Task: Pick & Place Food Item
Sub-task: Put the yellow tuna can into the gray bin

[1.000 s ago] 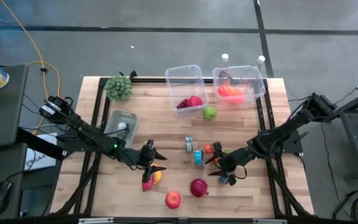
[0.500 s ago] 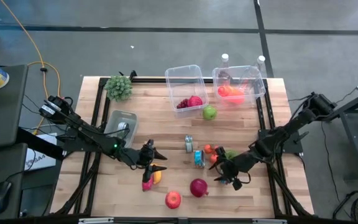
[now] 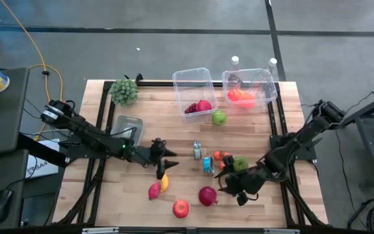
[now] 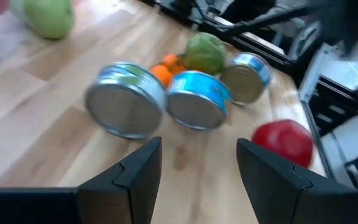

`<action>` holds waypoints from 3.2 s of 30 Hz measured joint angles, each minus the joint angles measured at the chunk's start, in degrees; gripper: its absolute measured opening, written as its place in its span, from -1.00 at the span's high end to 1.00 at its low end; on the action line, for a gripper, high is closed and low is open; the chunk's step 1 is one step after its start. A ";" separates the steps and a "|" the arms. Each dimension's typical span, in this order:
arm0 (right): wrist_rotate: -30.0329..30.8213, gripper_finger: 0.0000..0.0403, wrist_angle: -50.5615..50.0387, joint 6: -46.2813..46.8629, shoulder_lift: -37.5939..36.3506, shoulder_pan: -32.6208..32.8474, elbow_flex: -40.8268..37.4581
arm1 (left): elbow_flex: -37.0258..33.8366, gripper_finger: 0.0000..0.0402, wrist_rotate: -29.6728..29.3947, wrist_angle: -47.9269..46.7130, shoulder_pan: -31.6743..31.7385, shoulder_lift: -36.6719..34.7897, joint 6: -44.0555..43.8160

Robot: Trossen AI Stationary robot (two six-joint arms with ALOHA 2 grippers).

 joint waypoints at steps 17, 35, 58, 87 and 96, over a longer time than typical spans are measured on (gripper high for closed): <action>21.94 -0.07 -4.77 8.70 15.86 2.79 36.46 | -0.04 0.01 19.02 -4.98 4.07 -7.94 5.13; 11.63 -0.07 1.87 13.00 15.94 5.92 36.07 | -0.04 0.01 17.60 -11.19 6.08 -8.68 6.49; 12.87 -0.78 15.03 4.51 15.83 0.07 36.07 | 0.02 0.01 23.45 -18.31 6.51 -8.68 20.76; 34.76 -0.79 -48.75 73.03 29.03 1.91 36.07 | 0.07 0.01 17.44 -27.60 0.53 -13.46 18.01; 24.73 -0.79 -56.45 85.28 29.37 -1.39 36.05 | 0.07 0.01 17.44 -27.63 0.58 -13.46 18.01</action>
